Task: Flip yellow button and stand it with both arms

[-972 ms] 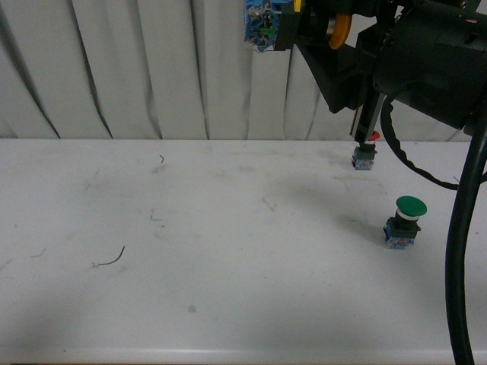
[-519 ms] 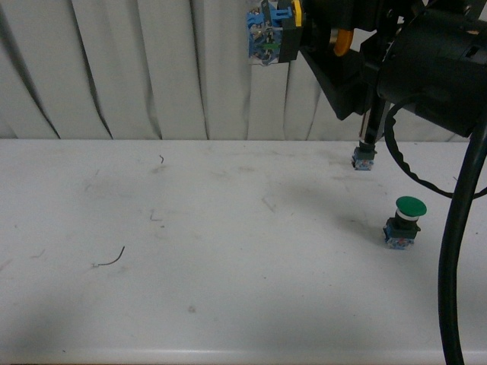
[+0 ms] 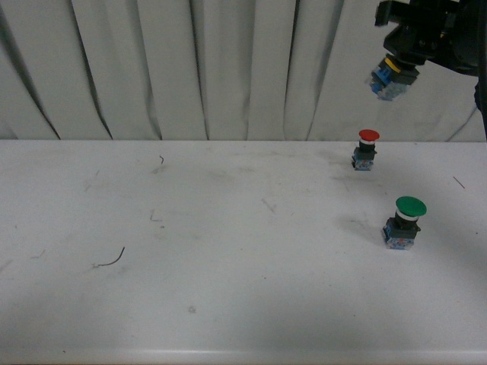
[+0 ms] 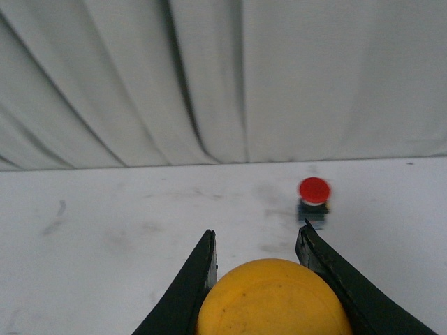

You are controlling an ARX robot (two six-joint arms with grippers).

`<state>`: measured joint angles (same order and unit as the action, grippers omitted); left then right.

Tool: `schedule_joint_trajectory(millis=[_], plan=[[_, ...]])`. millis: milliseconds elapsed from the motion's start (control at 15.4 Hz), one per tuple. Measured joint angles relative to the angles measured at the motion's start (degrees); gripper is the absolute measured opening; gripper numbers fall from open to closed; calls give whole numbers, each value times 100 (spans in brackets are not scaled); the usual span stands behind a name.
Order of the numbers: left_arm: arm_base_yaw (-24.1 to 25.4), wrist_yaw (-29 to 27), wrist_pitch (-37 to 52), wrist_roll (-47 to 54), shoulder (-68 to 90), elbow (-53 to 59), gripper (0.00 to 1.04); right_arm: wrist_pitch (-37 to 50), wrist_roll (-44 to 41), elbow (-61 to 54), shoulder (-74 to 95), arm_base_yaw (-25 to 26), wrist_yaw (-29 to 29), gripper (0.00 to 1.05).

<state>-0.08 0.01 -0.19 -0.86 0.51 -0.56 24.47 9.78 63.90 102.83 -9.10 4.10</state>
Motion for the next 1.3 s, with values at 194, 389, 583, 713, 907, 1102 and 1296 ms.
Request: schedule_joint_trajectory(millis=[194, 389, 583, 713, 907, 1102, 1296], plan=[[2, 0, 0, 0, 0, 0, 98, -796, -610, 793, 415, 326, -621, 34], [2, 0, 0, 0, 0, 0, 98, -964, -780, 1246, 1016, 337, -946, 34], [2, 0, -2, 2, 0, 0, 98, -1012, -671, 1784, 1615, 350, -1547, 34], [2, 0, -2, 2, 0, 0, 98, -1097, -431, 2122, 2100, 348, -2135, 34], [0, -2, 0, 0, 0, 0, 98, -1263, 81, 2391, 2675, 337, -2509, 34], [2, 0, -2, 2, 0, 0, 98, -1572, 431, 2905, 3077, 308, -2579, 34], [2, 0, -2, 2, 0, 0, 98, -1952, 737, 3305, 3486, 175, -2592, 34]])
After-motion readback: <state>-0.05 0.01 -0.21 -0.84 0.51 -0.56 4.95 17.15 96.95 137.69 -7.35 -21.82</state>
